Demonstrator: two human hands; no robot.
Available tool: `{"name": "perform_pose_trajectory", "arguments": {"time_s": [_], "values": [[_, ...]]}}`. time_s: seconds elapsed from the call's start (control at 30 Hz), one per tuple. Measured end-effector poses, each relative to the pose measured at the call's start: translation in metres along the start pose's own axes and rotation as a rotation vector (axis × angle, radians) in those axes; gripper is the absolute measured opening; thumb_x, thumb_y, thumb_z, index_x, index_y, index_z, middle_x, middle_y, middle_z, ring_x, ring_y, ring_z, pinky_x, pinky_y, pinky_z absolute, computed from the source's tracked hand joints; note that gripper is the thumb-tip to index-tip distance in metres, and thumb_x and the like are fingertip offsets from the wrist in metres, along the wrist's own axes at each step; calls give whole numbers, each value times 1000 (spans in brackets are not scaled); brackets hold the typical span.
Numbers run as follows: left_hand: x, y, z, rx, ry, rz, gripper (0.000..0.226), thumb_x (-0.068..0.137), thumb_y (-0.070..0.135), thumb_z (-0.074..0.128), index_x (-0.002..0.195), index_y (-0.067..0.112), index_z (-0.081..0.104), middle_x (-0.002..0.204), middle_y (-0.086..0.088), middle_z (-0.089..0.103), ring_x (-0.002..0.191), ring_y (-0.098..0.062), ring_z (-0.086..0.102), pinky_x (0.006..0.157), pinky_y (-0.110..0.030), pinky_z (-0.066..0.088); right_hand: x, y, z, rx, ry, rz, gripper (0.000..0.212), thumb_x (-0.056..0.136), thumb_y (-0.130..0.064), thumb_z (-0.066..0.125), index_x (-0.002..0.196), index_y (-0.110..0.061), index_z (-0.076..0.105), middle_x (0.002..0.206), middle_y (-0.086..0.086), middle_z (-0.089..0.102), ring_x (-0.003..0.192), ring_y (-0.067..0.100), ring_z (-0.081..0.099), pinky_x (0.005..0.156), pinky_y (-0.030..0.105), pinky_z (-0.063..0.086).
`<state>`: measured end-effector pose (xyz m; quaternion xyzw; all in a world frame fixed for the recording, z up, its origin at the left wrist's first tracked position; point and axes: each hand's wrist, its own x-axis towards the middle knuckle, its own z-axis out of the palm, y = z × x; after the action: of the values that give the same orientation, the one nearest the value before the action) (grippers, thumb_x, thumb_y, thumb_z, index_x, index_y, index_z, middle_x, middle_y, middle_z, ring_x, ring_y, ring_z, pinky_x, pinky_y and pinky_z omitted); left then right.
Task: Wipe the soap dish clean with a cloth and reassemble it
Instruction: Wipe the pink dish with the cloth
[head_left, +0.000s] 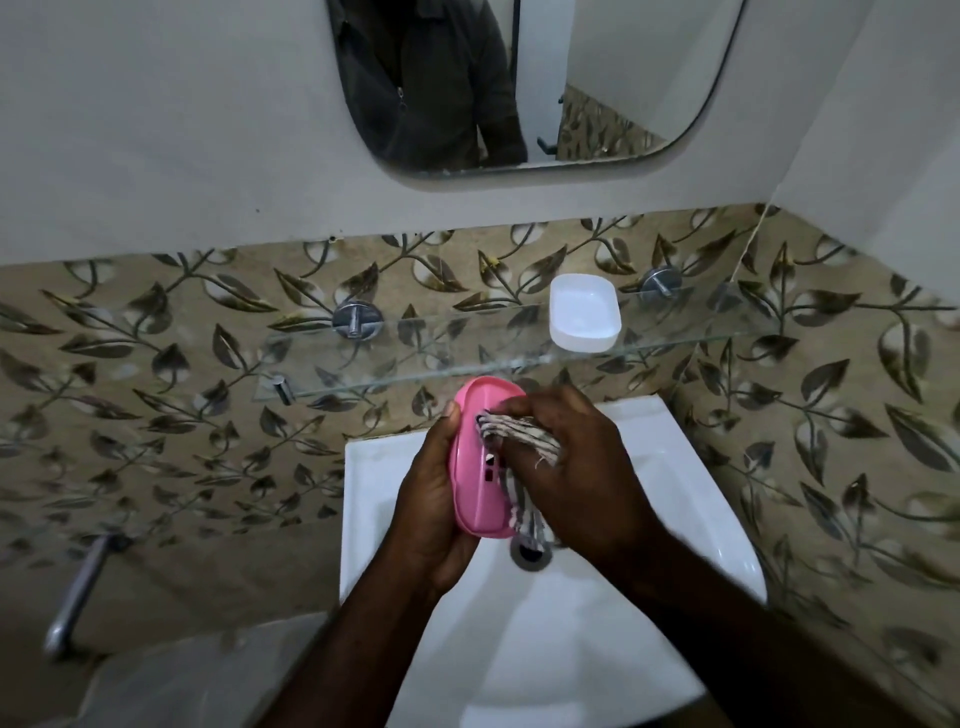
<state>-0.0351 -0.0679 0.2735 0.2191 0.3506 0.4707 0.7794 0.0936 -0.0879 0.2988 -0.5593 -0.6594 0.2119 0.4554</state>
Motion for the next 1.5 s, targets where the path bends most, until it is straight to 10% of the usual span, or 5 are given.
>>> {"name": "perform_pose_trajectory", "arguments": {"time_s": [0.27,0.8,1.0,1.2,1.5], "values": [[7,14,-4,-2,74,0,71,82,54,55,128,-1,57,128,-33,57,106,-37,62,86,-41,55,-23,-7,10,-13,-346,-200,33,81,-6,64,111,-18,70,110,-9,48,93,-3,53,77,0,35],[8,12,0,-13,-62,70,42,93,38,44,109,4,64,91,-14,75,80,-22,73,72,-31,61,14,-10,7,-43,-12,-177,36,74,-7,78,107,-14,66,108,1,59,95,12,61,84,26,50],[4,14,-9,-46,-5,-36,53,85,46,55,107,-2,68,97,-25,66,79,-30,70,70,-35,60,-13,-3,7,-117,-384,-453,39,68,5,68,105,-10,69,113,6,59,106,12,55,92,11,40],[6,12,-5,-76,-11,74,40,89,36,50,108,4,65,96,-16,72,85,-22,72,77,-32,58,19,-9,6,-94,-135,-355,44,67,5,79,107,-12,73,109,8,62,100,15,62,87,21,48],[2,22,-11,-86,55,-3,71,85,57,50,125,-1,59,106,-25,66,93,-31,66,77,-35,58,-13,2,12,-222,-286,-567,36,69,4,70,101,-12,74,112,5,68,105,18,57,95,12,35]]}}
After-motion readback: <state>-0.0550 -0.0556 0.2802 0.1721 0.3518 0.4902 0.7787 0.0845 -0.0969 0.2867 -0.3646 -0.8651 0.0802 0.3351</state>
